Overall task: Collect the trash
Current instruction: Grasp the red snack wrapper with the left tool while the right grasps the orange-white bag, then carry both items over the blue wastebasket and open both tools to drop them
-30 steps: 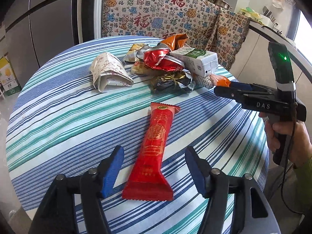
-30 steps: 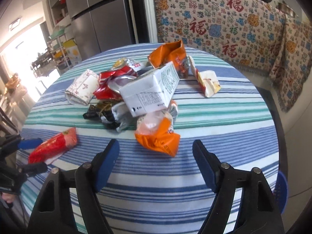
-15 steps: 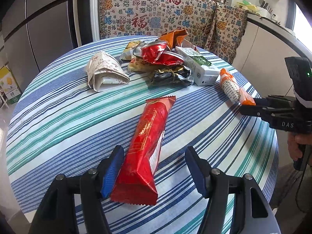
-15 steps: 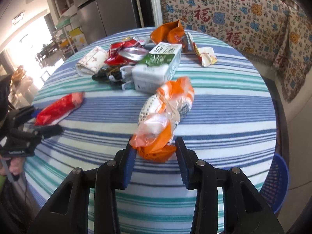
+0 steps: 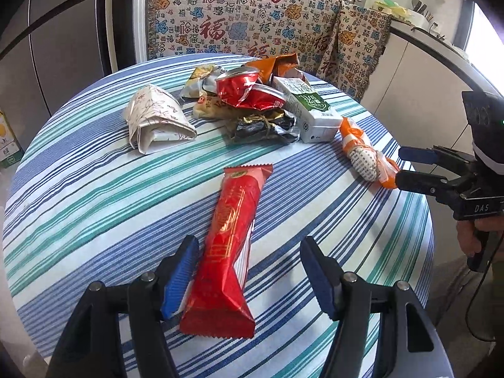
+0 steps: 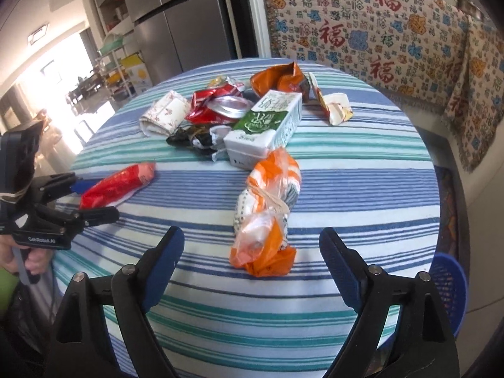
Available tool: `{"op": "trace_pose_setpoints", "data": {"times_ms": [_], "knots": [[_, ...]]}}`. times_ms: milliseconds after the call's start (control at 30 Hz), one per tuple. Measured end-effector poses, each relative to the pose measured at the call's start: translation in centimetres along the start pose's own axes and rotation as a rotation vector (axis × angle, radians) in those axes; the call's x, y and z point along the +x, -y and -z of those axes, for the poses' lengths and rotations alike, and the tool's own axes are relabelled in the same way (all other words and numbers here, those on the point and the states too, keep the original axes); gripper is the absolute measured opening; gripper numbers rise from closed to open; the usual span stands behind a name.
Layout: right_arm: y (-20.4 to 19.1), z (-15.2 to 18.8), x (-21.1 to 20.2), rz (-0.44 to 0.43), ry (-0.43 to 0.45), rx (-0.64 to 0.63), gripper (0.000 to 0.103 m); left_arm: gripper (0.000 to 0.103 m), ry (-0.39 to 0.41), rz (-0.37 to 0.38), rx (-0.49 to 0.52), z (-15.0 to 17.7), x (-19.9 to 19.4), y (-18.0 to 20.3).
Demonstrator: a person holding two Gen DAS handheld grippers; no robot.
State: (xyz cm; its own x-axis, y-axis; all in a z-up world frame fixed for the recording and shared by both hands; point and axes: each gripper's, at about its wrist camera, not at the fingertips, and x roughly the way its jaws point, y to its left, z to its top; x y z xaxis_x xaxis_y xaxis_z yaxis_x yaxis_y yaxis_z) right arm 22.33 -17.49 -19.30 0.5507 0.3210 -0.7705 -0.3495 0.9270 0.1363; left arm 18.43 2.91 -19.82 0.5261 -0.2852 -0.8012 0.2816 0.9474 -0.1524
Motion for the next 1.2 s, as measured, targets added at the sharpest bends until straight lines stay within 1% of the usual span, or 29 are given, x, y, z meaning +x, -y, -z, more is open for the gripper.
{"op": "trace_pose_setpoints", "data": {"times_ms": [33,167,267,367,400,433,467,500,533,567,667,733,967,1200], "knots": [[-0.1,-0.4,0.2,0.001,-0.001,0.006,0.089,0.068,-0.018,-0.001,0.022,-0.4,0.2,0.2],[-0.2,-1.6,1.3,0.016,-0.018,0.025,0.088,0.068,-0.048,-0.059,0.122,-1.4,1.3,1.3],[0.2,-2.1,2.3,0.039,-0.045,0.062,0.086,0.068,-0.069,-0.057,0.127,-1.6,2.0,1.5],[0.5,-2.3,3.1,0.035,-0.074,0.084,0.077,0.068,-0.08,-0.062,0.132,-1.7,2.5,1.7],[0.5,-2.2,3.4,0.03,-0.092,0.084,0.067,0.067,-0.078,-0.067,0.135,-1.6,2.5,1.8],[0.5,-2.1,3.7,0.027,-0.117,0.081,0.05,0.057,-0.077,-0.073,0.138,-1.6,2.5,1.9],[0.4,-1.9,3.9,0.035,-0.136,0.077,0.045,0.048,-0.079,-0.076,0.14,-1.5,2.5,1.9],[0.5,-1.8,3.7,0.038,-0.137,0.085,0.043,0.028,-0.084,-0.074,0.136,-1.5,2.6,1.9],[0.6,-1.7,3.4,0.034,-0.133,0.096,0.043,0.023,-0.079,-0.069,0.126,-1.5,2.5,1.8],[0.6,-1.5,3.0,0.026,-0.124,0.099,0.042,0.02,-0.074,-0.06,0.108,-1.5,2.3,1.6],[0.4,-1.4,1.5,0.01,-0.087,0.09,0.042,0.016,-0.052,-0.039,0.056,-1.4,1.6,1.1],[0.3,-1.2,0.8,0.008,-0.072,0.09,0.042,0.015,-0.035,-0.033,0.036,-1.3,1.1,1.0],[0.3,-0.3,0.1,0.0,-0.064,0.085,0.042,0.014,0.019,-0.02,-0.008,-1.3,-0.5,2.2],[0.6,0.1,-0.5,-0.001,-0.047,0.091,0.042,0.012,0.044,-0.054,-0.014,-2.0,-0.7,3.7]]}}
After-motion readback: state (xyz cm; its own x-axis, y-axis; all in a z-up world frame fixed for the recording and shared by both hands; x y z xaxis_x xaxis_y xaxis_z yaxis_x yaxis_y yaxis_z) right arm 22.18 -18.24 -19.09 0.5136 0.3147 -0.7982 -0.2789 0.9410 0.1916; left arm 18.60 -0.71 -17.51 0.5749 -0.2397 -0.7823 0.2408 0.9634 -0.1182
